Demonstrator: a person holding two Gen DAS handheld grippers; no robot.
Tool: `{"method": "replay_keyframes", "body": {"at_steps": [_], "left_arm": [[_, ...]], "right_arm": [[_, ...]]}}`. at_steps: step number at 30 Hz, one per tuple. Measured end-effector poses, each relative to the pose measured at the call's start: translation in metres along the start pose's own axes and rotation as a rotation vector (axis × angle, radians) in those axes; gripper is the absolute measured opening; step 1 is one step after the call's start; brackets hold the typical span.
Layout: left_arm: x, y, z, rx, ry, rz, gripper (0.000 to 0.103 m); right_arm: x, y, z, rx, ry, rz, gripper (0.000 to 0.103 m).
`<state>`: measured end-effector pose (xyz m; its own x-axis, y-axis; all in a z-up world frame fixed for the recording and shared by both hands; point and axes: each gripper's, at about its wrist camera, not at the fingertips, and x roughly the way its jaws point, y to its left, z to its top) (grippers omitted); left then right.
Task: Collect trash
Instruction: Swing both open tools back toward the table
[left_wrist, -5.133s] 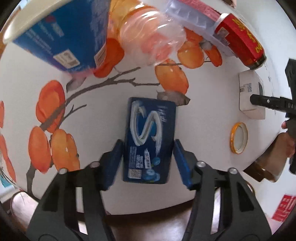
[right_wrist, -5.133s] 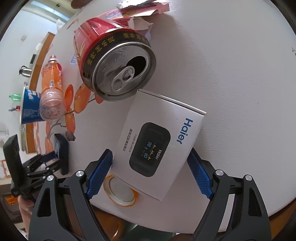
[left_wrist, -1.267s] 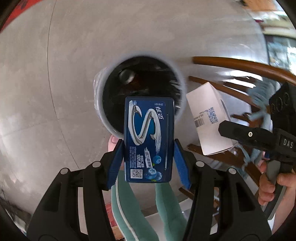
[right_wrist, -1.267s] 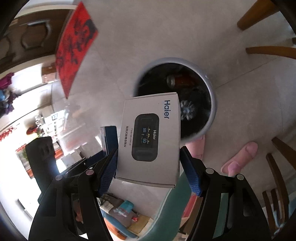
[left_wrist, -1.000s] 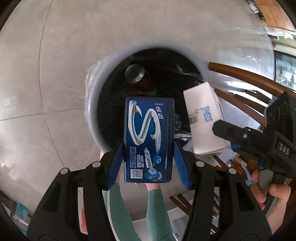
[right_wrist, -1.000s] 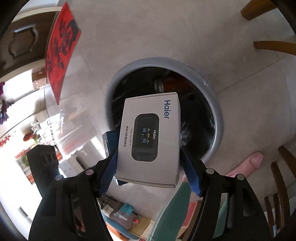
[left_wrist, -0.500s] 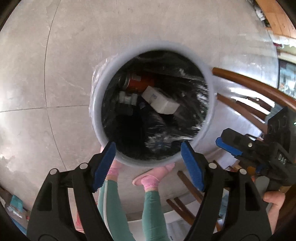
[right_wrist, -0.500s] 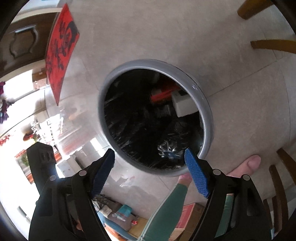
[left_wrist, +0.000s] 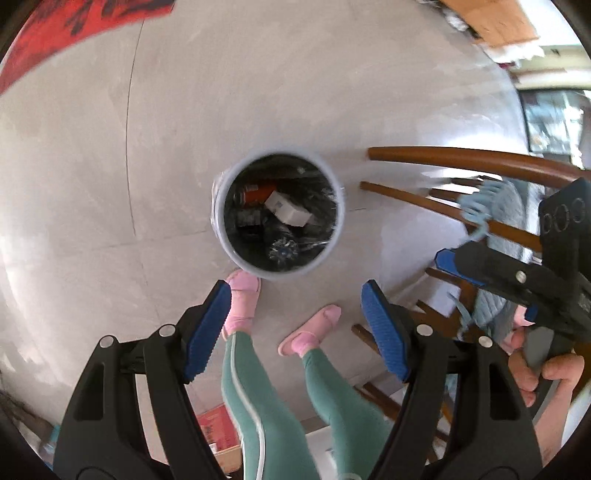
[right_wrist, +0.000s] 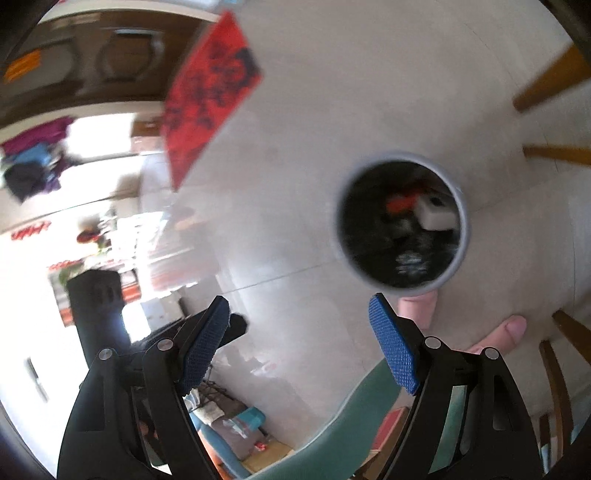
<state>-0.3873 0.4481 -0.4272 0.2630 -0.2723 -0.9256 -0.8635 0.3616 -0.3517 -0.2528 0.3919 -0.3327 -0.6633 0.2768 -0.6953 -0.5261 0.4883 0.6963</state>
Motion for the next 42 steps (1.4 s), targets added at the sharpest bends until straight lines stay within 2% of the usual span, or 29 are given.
{"method": "replay_keyframes", "body": {"at_steps": [3,5,8,11,13,15,18,21,23,26,29,34,37,42], "left_arm": [[-0.070,-0.032,-0.004,0.094,-0.083,0.068,0.071],[-0.108,-0.050,-0.006,0.134,-0.132,0.082,0.071],[-0.163,-0.076,-0.006,0.168,-0.167,0.005,0.071],[-0.219,-0.116,-0.008,0.268,-0.246,0.028,0.071],[-0.240,-0.140,-0.010,0.323,-0.267,0.002,0.072],[-0.260,-0.168,-0.013,0.387,-0.270,-0.084,0.078],[-0.278,-0.218,-0.024,0.516,-0.285,-0.134,0.078],[-0.279,-0.265,-0.037,0.646,-0.278,-0.157,0.080],[-0.274,-0.299,-0.048,0.734,-0.253,-0.165,0.087],[-0.254,-0.358,-0.066,0.877,-0.184,-0.190,0.088],[-0.241,-0.404,-0.088,0.965,-0.138,-0.209,0.088],[-0.207,-0.491,-0.137,1.102,-0.071,-0.222,0.088],[-0.184,-0.532,-0.157,1.129,-0.038,-0.218,0.088],[-0.146,-0.603,-0.184,1.143,-0.021,-0.188,0.088]], "right_arm": [[-0.055,0.046,-0.019,-0.065,-0.065,0.012,0.078],[-0.094,0.070,-0.032,-0.093,-0.115,0.026,0.078],[-0.152,0.096,-0.053,-0.120,-0.173,0.027,0.078],[-0.214,0.107,-0.076,-0.126,-0.277,0.028,0.078],[-0.248,0.105,-0.091,-0.112,-0.341,0.030,0.078],[-0.281,0.098,-0.109,-0.089,-0.408,0.018,0.079],[-0.322,0.080,-0.139,-0.028,-0.510,-0.014,0.079],[-0.362,0.052,-0.179,0.065,-0.631,-0.035,0.080],[-0.383,0.032,-0.206,0.132,-0.714,-0.053,0.087],[-0.411,-0.003,-0.248,0.229,-0.818,-0.073,0.087],[-0.437,-0.037,-0.288,0.303,-0.898,-0.092,0.087],[-0.476,-0.096,-0.340,0.388,-0.966,-0.136,0.087],[-0.504,-0.136,-0.369,0.441,-0.992,-0.143,0.087],[-0.549,-0.200,-0.397,0.494,-1.001,-0.214,0.087]]}}
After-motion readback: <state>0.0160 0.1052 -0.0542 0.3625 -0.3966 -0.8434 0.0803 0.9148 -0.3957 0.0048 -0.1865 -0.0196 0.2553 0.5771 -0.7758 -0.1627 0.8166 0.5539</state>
